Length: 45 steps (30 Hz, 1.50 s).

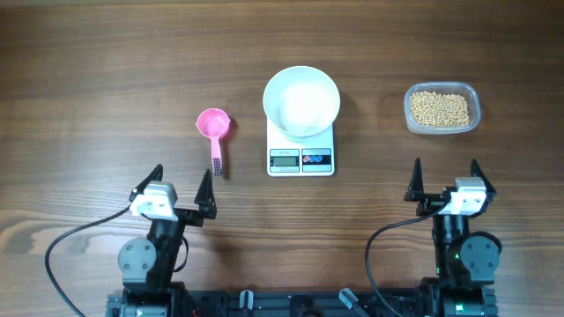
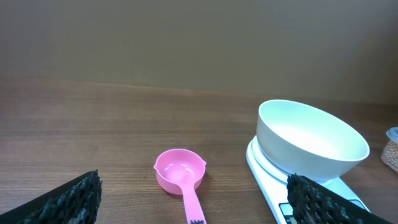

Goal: Scoop item into bowl and weigh 150g on scale

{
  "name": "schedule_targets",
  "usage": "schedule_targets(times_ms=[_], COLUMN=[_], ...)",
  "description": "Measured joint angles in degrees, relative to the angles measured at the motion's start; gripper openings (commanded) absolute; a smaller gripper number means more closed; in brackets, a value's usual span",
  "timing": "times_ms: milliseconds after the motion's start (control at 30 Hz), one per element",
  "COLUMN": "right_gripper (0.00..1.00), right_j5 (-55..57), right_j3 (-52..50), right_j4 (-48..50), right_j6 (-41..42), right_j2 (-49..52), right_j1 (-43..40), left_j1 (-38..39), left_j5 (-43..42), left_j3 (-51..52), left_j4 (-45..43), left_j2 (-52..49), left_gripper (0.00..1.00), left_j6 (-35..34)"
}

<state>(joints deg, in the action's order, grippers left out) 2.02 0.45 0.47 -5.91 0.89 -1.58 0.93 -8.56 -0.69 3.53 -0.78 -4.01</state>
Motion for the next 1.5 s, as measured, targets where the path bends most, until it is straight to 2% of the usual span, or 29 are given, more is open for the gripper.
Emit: schedule_targets(times_ms=[233, 433, 1500], right_gripper=[1.00, 1.00, 1.00], right_j5=[0.0, 0.0, 0.0], right_j3=[0.0, 0.0, 0.0], right_j4=[0.0, 0.0, 0.0], right_j6=[-5.7, -7.1, -7.5], right_j2=[0.0, 0.0, 0.0], right_j1=[0.0, 0.0, 0.0], left_j1=[0.0, 0.0, 0.0], left_j5=[0.0, 0.0, 0.0], left_j3=[0.0, 0.0, 0.0], left_j4=[0.0, 0.0, 0.0], left_j2=[0.0, 0.0, 0.0], left_gripper=[1.00, 1.00, 1.00], left_j6=[0.0, 0.0, 0.0])
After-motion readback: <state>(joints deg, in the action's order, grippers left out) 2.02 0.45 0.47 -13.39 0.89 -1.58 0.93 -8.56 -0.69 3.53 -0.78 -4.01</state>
